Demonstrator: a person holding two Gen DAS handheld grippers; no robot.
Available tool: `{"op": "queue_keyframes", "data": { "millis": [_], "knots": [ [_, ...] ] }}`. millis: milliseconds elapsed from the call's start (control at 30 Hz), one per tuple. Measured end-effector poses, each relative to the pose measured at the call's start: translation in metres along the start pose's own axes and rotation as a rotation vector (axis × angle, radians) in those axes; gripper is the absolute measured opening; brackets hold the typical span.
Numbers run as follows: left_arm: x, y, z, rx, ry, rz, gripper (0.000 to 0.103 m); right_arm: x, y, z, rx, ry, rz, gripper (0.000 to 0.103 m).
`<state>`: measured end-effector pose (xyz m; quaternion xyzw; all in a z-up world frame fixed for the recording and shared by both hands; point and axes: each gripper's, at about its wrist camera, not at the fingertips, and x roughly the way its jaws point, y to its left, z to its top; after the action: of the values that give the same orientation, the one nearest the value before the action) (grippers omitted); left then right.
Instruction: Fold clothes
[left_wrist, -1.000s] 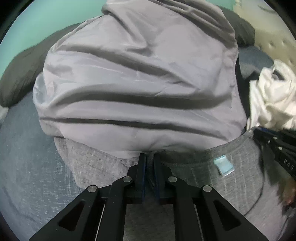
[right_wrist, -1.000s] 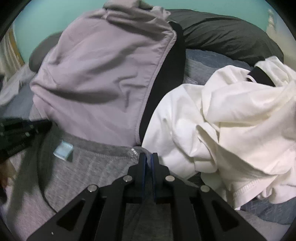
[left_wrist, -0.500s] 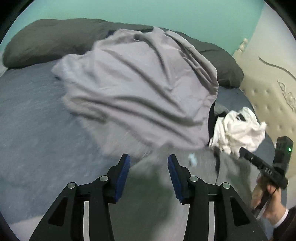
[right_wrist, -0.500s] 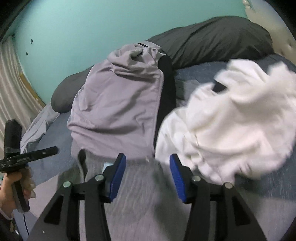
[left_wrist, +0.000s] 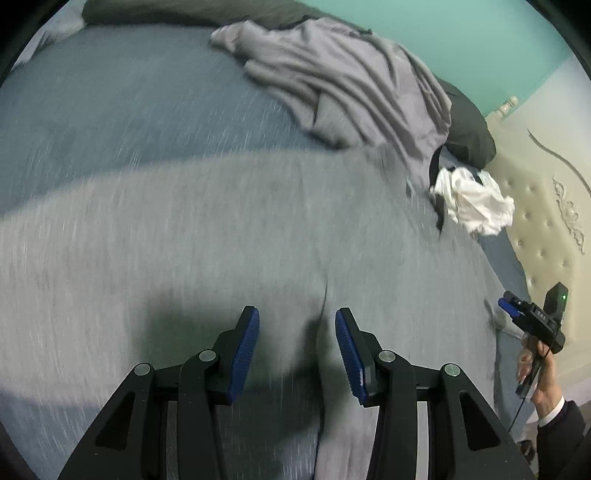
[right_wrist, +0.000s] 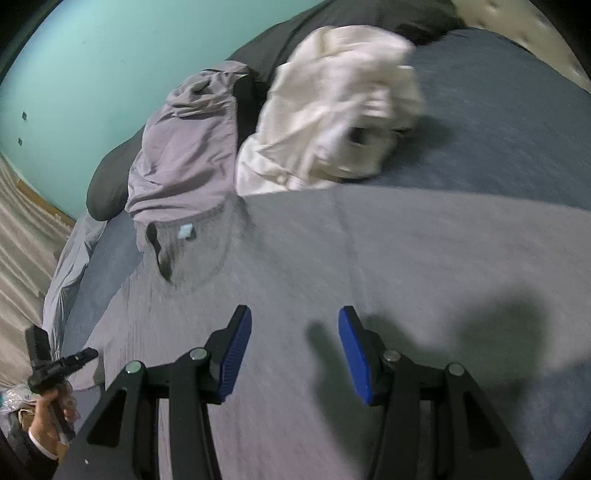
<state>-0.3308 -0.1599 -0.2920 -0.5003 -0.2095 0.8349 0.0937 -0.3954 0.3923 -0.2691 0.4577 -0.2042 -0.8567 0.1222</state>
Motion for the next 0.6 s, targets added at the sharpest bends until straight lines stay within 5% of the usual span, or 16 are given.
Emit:
{"op": "queue_keyframes", "data": {
  "millis": [300, 600],
  "knots": [
    [-0.008, -0.003, -0.059, 0.026, 0.08, 0.001, 0.047, -0.046, -0.037, -0.054, 0.028, 0.117, 0.001, 0.05],
    [0.002, 0.009, -0.071, -0.045, 0.068, -0.056, 0.046, -0.026, -0.037, -0.09, 0.056, 0.196, 0.054, 0.039]
  ]
}}
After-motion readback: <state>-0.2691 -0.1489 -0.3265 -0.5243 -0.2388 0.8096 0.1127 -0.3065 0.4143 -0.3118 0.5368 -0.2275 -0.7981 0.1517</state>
